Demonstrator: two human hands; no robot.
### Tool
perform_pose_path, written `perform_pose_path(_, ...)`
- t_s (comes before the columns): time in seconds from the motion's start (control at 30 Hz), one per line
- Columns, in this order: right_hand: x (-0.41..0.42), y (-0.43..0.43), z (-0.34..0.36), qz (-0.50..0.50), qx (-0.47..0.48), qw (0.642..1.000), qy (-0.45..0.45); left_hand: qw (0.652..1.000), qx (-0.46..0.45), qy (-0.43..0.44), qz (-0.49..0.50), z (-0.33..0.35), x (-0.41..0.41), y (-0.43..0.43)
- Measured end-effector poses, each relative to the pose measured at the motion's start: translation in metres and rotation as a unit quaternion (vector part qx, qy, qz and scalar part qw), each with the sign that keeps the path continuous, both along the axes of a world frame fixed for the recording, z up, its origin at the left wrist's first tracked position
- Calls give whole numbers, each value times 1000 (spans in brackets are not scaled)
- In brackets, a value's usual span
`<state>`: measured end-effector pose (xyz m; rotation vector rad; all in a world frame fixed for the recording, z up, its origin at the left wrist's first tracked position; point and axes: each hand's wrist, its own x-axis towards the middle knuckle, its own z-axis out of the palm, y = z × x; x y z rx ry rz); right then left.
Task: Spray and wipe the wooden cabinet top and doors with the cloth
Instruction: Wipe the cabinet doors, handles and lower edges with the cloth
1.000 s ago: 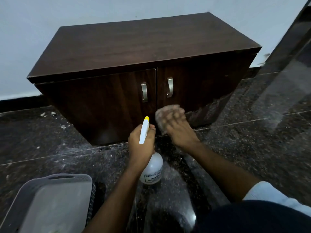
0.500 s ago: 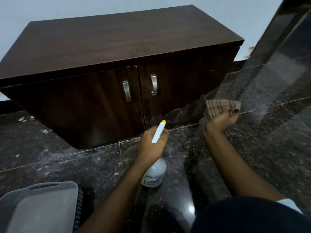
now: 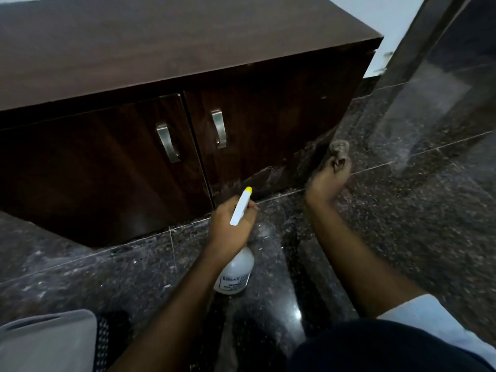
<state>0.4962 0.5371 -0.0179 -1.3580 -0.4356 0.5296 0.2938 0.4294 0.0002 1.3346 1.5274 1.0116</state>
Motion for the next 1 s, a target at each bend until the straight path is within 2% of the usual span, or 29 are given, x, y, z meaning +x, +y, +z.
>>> perform_pose_path(0.07,-31,-6,-4,47,11,997,-54,1000,0,-15,11,-3,-5,-2)
perform_pose_path(0.13,-63,-24,-21,113,-19,989,-97,999,-3,-26,26,-5,-9,-2)
perform_pose_path(0.27,-80,-55,-63,296,-48,928,-223,999,-11,-36,28,-8,-10,-4)
perform_pose_path(0.33,-69,-50,-57,250,-44,939,-233,998,-14,-49,27,-7,-10,-6)
perform_pose_path(0.4,-47,-33,-41,140,-57,964,-217,998,-18,-56,25,-7,-11,-8)
perform_pose_path(0.5,-11,-6,-8,20,-80,982,-172,998,-25,-56,25,-5,-12,-11)
perform_pose_path(0.57,-9,-2,9,14,-61,989,-134,998,-27,-58,28,-5,-13,-12)
perform_pose_path(0.63,-29,-15,8,36,-40,979,-196,997,-26,-62,26,-4,-12,-12)
perform_pose_path(0.77,-67,-51,-16,195,-20,931,-307,998,-17,-63,18,2,-3,-11)
perform_pose_path(0.8,-63,-45,-15,191,-28,934,-301,998,-15,-62,15,3,-2,-12)
perform_pose_path(0.9,-35,-15,15,67,-23,971,-227,998,-13,-60,6,3,1,-17)
perform_pose_path(1.0,-11,0,43,-13,-21,974,-225,998,-12,-58,-4,5,3,-20)
